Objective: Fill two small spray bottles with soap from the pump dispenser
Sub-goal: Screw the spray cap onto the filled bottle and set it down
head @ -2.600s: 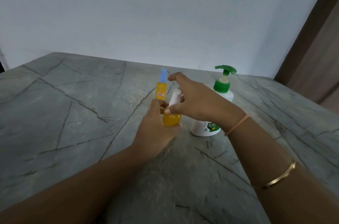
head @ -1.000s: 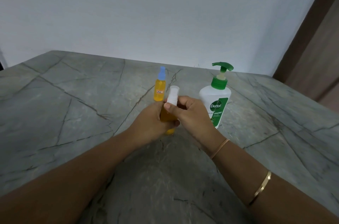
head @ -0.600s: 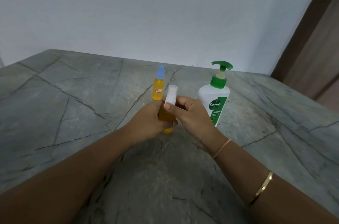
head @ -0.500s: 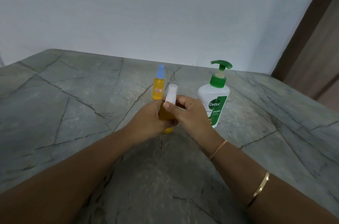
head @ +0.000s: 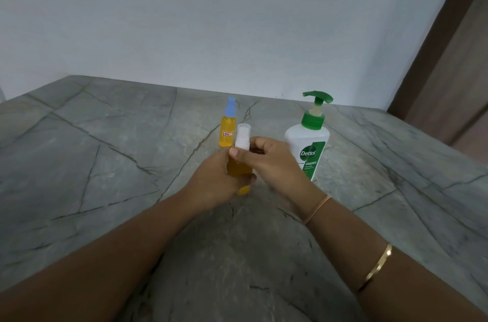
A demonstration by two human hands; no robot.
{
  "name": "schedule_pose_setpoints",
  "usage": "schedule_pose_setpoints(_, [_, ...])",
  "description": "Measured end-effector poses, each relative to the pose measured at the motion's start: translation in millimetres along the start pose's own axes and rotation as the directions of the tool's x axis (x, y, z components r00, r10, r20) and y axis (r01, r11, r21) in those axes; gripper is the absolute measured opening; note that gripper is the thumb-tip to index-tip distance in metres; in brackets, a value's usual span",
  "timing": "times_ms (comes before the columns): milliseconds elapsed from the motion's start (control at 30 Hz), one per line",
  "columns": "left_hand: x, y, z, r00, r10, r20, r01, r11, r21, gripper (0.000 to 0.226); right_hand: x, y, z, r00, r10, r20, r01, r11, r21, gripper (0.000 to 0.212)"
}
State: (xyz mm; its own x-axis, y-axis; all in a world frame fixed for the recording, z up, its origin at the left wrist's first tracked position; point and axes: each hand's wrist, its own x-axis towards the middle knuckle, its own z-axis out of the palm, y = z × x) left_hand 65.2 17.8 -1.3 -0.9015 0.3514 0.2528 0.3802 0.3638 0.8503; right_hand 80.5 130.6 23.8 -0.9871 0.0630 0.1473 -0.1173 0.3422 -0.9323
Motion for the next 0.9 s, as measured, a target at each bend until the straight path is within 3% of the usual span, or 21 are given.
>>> schedule_pose_setpoints(67, [1.6,-2.6,-2.4,0.998,-0.019,0.055,0.02,1.0,-0.017,0.042,1.7,-3.3,-9.7,0.992,0.055,0.113,-0.063,0.995,0.071,0.027])
schedule_pose_setpoints(167, [2.1,-4.1,-4.1,0.995,-0.02,0.098,0.022,1.0,-0.02,0.051,2.1,-2.0,-11.4,0.991,0.013,0.13,-0.019,0.999,0.041,0.024])
schedule_pose_setpoints(333, [-0.2,-0.9,-1.1,0.999,0.028,0.045,-0.028,1.0,0.0,0.043,1.9,2.7,-2.5,0.995,-0.095,0.023,0.097,0.987,-0.125,0.025])
schedule_pose_setpoints(533, [-2.3,1.6,2.0,0.997,0.08,-0.002,-0.079,0.996,0.038,0.037,1.1,6.4,4.0,0.982,-0.165,-0.096,0.146,0.973,-0.18,0.012])
schedule_pose_setpoints(667, [-1.3,0.6,3.5,0.996,0.085,-0.009,-0.084,0.993,0.08,0.04,-0.4,8.3,7.4,0.969,-0.209,-0.135,0.176,0.959,-0.224,0.031])
schedule_pose_setpoints(767, [-0.5,-0.9,3.9,0.997,0.083,-0.007,-0.082,0.993,0.086,0.044,-0.6,4.2,4.6,0.982,-0.174,-0.072,0.154,0.962,-0.225,0.015])
schedule_pose_setpoints(900, [1.9,-2.8,3.2,0.996,0.09,0.026,-0.092,0.993,0.078,0.04,2.2,-0.8,-12.1,0.988,-0.025,0.154,0.042,0.993,-0.113,0.036])
